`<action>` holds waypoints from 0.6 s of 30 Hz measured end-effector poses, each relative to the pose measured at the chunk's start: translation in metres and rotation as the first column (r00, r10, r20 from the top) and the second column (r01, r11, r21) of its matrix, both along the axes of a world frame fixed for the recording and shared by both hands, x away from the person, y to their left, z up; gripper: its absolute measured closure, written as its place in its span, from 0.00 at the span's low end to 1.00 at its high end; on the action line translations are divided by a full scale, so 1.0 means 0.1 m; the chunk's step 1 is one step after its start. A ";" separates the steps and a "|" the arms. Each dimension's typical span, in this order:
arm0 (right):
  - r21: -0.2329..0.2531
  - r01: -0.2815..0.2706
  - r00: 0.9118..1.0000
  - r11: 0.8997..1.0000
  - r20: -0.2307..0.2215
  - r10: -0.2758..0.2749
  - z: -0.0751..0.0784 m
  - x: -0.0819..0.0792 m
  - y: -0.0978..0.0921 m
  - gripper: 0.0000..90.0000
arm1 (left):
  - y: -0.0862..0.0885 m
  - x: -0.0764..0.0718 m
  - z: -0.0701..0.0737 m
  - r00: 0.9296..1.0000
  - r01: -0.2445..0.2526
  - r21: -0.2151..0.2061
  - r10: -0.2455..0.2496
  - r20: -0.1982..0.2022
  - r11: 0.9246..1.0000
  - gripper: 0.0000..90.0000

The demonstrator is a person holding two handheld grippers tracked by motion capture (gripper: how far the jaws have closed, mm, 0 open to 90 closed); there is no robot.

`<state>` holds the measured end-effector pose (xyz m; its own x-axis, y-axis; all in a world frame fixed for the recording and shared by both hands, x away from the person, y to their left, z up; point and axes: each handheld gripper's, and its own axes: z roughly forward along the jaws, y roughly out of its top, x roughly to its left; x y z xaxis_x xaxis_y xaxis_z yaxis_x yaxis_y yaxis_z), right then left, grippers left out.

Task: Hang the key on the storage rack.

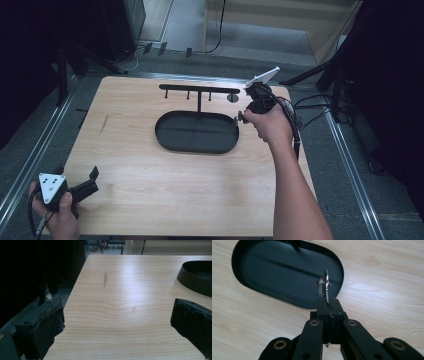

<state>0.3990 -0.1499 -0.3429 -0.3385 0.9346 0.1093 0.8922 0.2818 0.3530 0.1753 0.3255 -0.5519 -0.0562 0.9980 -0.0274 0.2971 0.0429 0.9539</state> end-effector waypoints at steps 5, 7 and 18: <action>0.004 0.004 1.000 1.000 0.012 -0.004 0.10 0.04 0.06 0.99 | 0.00 0.00 0.00 1.000 0.000 -0.002 0.000 -0.001 1.000 0.00; -0.001 0.005 1.000 1.000 0.014 -0.005 0.17 0.06 0.09 1.00 | 0.00 0.00 0.00 1.000 0.001 0.000 -0.001 -0.004 1.000 0.00; -0.001 0.005 0.999 1.000 0.046 -0.005 0.34 0.12 0.22 0.99 | -0.01 0.00 0.00 1.000 0.006 0.011 -0.006 -0.009 1.000 0.00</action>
